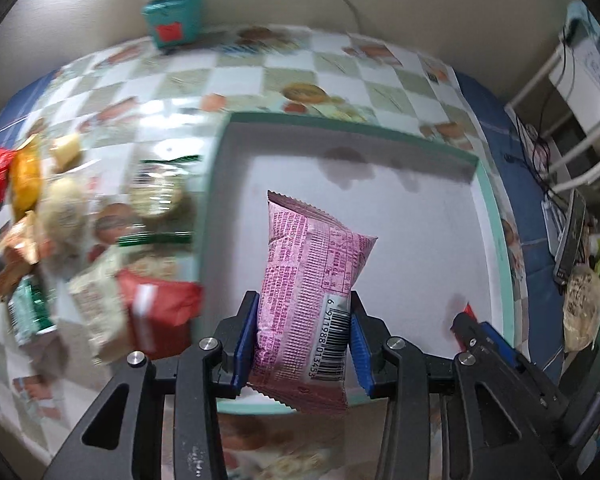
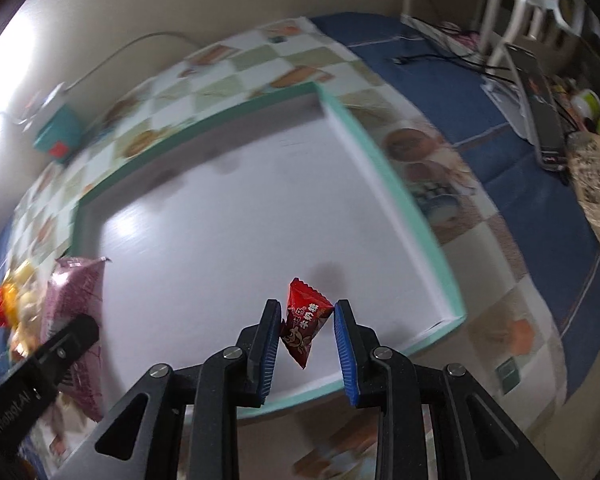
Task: Organize snacks
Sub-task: 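Carry the pink bag and red candy into the teal-rimmed tray and open both tools, then withdraw both open tools from the tray back toward the snack pile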
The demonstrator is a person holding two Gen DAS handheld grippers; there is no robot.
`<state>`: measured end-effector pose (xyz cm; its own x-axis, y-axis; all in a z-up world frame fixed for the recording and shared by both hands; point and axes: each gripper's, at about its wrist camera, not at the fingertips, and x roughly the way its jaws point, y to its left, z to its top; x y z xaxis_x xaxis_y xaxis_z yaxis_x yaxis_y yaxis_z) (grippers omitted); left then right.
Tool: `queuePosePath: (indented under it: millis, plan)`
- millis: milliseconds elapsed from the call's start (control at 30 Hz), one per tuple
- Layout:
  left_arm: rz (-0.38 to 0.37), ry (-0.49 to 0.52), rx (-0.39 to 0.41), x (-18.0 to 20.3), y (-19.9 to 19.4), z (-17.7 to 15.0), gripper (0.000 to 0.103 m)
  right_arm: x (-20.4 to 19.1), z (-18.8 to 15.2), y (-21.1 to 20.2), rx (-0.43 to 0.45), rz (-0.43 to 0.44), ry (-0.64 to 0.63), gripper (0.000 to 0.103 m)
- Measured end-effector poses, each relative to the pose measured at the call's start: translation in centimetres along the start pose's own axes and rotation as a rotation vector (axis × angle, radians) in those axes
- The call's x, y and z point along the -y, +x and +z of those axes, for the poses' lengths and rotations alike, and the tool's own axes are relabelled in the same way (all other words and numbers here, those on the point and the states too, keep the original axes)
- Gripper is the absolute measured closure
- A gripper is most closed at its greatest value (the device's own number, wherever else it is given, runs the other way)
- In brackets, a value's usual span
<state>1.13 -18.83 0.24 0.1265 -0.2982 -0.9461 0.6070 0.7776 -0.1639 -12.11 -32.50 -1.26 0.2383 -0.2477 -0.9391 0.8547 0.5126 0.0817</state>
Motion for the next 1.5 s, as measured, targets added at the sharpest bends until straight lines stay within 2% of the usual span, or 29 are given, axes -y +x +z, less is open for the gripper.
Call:
queuePosePath:
  millis: [233,333,400,467,567,633,700,733,767,800,900,1000,1100,1200,1367,1500]
  plan:
    - [0.003,0.037,-0.007,2.3,2.1,1.4,0.059,1.9,1.1,1.3,-0.018,-0.03,0.06,0.072]
    - [-0.011,0.052,-0.011,3.1,2.4,1.7,0.055,2.2,1.4,1.7,-0.027,-0.046,0.072,0.071]
    - [0.001,0.068,-0.007,3.4,2.3,1.9,0.047,2.4,1.5,1.8,-0.032,-0.053,0.078,0.071]
    - [0.02,0.076,-0.003,3.5,2.0,2.0,0.045,2.4,1.5,1.9,-0.037,-0.057,0.076,0.07]
    - [0.029,0.063,0.01,2.9,1.2,2.4,0.038,2.1,1.6,1.6,-0.03,-0.052,0.065,0.063]
    - [0.036,0.053,0.042,2.1,0.0,2.6,0.037,1.8,1.7,1.2,-0.016,-0.044,0.055,0.049]
    - [0.051,0.047,0.071,1.4,-0.9,2.7,0.035,1.4,1.8,0.6,0.006,-0.036,0.039,0.043]
    - [0.056,0.042,0.085,1.0,-1.4,2.8,0.032,1.3,1.8,0.3,0.014,-0.032,0.032,0.042]
    - [0.062,0.03,0.106,0.4,-2.1,2.8,0.024,1.1,1.8,0.0,0.023,-0.026,0.024,0.041]
    - [0.065,0.021,0.122,-0.1,-2.6,2.8,0.02,0.7,1.8,-0.2,0.031,-0.02,0.015,0.036]
    - [0.078,-0.013,0.171,-1.9,-4.1,2.7,0.018,0.0,1.7,-0.7,0.051,-0.012,-0.009,0.032]
    - [0.098,-0.055,0.206,-4.0,-5.2,2.6,0.014,-0.7,1.6,-1.0,0.061,-0.005,-0.028,0.02]
    - [0.12,-0.1,0.232,-6.0,-5.7,2.4,0.013,-1.4,1.5,-1.2,0.067,0.007,-0.044,0.019]
    - [0.154,-0.164,0.223,-8.2,-5.8,2.3,0.013,-2.2,1.2,-1.4,0.073,0.011,-0.064,0.013]
    - [0.244,-0.249,0.176,-12.2,-5.6,1.9,0.012,-4.1,0.5,-1.5,0.07,0.021,-0.096,0.012]
    - [0.241,-0.349,0.166,-16.4,-6.1,1.1,0.008,-6.9,-0.5,-1.6,0.065,0.039,-0.141,0.011]
